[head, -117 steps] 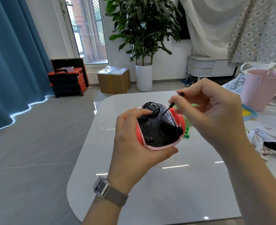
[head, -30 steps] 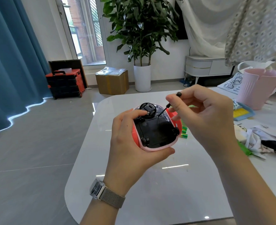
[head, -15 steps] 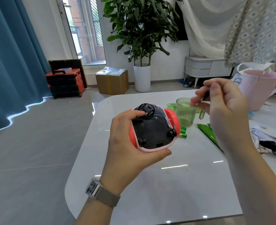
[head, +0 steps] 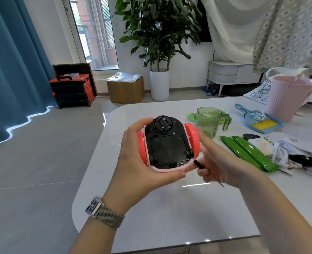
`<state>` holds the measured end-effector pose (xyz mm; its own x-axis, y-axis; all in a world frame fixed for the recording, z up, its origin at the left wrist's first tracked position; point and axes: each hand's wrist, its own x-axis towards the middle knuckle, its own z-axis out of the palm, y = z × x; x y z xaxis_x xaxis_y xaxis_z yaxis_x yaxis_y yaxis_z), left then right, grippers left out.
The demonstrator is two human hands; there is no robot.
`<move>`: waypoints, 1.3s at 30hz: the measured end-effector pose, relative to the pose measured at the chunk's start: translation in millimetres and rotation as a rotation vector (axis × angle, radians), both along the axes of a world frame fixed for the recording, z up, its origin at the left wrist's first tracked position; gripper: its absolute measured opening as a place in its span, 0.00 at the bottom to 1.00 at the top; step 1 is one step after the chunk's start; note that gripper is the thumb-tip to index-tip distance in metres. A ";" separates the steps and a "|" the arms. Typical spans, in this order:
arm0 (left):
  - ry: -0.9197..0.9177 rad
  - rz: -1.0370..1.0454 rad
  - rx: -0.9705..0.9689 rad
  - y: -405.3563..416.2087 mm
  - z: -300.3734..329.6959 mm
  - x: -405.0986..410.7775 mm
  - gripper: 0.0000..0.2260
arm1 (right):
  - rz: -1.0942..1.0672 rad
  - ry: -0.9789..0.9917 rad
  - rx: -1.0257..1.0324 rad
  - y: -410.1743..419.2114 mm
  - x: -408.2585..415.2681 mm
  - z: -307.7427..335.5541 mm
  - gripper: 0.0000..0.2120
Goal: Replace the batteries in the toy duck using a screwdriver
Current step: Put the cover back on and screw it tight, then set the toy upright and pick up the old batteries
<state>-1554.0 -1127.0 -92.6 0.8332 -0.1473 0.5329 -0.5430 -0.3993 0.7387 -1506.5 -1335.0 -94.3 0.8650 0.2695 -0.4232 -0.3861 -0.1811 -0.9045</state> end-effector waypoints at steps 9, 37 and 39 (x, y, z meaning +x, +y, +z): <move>0.338 -0.082 0.028 -9.3 -12.9 -1.3 0.50 | 0.011 0.043 0.289 -0.5 3.9 -12.3 0.33; 0.466 -0.103 -0.098 -0.8 -37.2 24.9 0.44 | 0.037 -0.525 -0.144 21.0 0.5 -27.7 0.21; 0.411 -0.099 -0.015 -1.8 -40.5 29.3 0.41 | -0.032 -0.652 -0.227 24.5 0.5 -29.3 0.17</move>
